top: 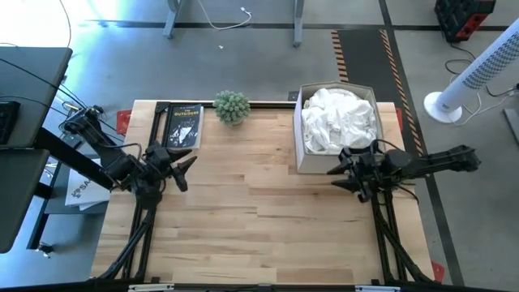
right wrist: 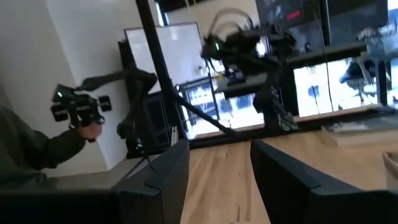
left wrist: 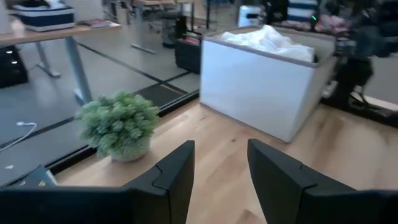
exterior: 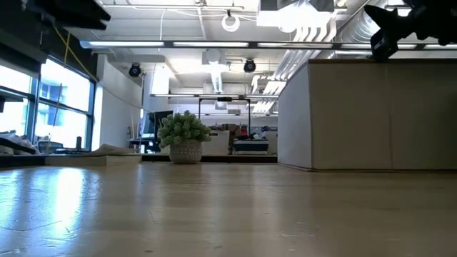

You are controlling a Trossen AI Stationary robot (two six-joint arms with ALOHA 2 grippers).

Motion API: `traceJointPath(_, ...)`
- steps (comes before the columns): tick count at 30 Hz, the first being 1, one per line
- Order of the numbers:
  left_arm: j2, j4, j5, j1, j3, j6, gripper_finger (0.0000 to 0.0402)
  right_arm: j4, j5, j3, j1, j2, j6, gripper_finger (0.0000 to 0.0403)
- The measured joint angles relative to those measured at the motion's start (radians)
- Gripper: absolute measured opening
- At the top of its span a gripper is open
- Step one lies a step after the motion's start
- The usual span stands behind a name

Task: Sort clothes
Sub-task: Return to Home Position

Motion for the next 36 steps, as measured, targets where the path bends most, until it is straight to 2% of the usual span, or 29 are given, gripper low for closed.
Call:
traceJointPath(6, -0.130, -0.018, -0.030, 0.000, -0.196, -0.176, 0.0142, 0.198, -0.054, -0.116, 0.000, -0.001, -0.038, 0.0169)
traceJointPath(11, -0.322, -0.016, -0.011, 0.000, -0.305, -0.143, 0.0116, 0.225, -0.048, -0.139, 0.000, 0.000, -0.046, 0.0169)
traceJointPath(16, -0.526, 0.132, 0.009, 0.002, -0.393, 0.031, 0.0064, 0.252, -0.039, -0.139, 0.000, 0.000, -0.049, 0.0169)
traceJointPath(20, -0.646, 0.431, 0.084, 0.026, -0.507, 0.312, 0.0011, 0.255, -0.029, -0.139, 0.000, 0.000, -0.049, 0.0169)
traceJointPath(23, -0.719, 0.646, 0.217, 0.084, -0.600, 0.537, 0.0006, 0.255, -0.029, -0.139, 0.000, 0.000, -0.046, 0.0169)
traceJointPath(27, -0.800, 0.888, 0.440, 0.215, -0.713, 0.729, 0.0002, 0.250, -0.029, -0.139, 0.000, 0.000, -0.046, 0.0169)
traceJointPath(29, -0.796, 0.951, 0.544, 0.299, -0.737, 0.771, 0.0002, 0.240, -0.029, -0.139, 0.000, 0.001, -0.046, 0.0169)
traceJointPath(36, -0.787, 0.987, 0.952, 0.640, -0.737, 0.776, 0.0001, 0.200, -0.029, -0.139, -0.002, 0.001, -0.041, 0.0169)
